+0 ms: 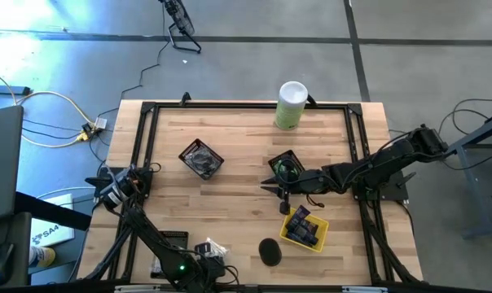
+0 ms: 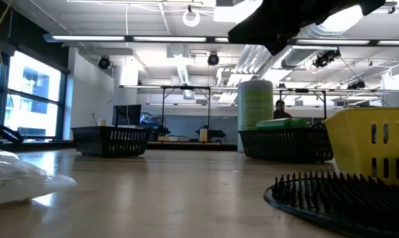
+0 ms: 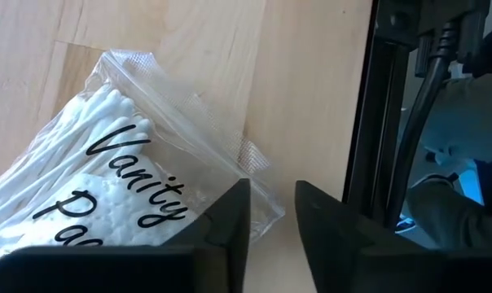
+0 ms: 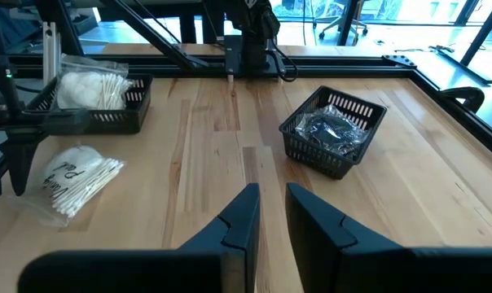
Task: Pick & Place Travel size toiletries
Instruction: Put the cotton pack into the bottom left black bin
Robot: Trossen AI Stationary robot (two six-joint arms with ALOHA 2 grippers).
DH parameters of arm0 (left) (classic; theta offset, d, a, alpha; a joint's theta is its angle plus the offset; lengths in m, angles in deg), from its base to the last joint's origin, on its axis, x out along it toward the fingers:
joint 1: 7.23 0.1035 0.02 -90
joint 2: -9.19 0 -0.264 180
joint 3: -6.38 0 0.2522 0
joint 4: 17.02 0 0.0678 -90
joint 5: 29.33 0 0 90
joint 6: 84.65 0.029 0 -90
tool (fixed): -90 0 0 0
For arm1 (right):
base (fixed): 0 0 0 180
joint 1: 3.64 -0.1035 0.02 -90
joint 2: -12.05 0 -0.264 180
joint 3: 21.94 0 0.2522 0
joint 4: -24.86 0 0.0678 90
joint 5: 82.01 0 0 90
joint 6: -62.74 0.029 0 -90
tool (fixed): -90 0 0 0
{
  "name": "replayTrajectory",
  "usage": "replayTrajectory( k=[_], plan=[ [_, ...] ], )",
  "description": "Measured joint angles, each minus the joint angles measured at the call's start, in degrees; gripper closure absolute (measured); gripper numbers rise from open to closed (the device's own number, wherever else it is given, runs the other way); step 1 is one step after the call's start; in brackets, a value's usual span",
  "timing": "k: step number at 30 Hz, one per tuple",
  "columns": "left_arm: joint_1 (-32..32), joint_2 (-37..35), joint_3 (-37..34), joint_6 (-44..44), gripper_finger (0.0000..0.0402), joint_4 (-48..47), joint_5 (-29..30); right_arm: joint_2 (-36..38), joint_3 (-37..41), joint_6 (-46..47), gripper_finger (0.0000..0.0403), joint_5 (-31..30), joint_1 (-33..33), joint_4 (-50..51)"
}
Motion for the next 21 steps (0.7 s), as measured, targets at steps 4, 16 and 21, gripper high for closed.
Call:
replayTrajectory(
  k=[4,16,21],
  plan=[
    [0.00,0.00,0.00,0.02,0.0336,0.05,-0.19,0.00,0.00,0.00,0.0348,-0.01,0.01,0.00],
    [0.00,0.00,0.00,0.11,0.0399,0.53,-0.28,0.00,0.00,0.00,0.0348,0.01,0.01,0.00],
    [0.00,0.00,0.00,0.11,0.0401,0.92,-0.35,0.00,0.00,0.00,0.0348,0.00,-0.01,0.00]
  ],
)
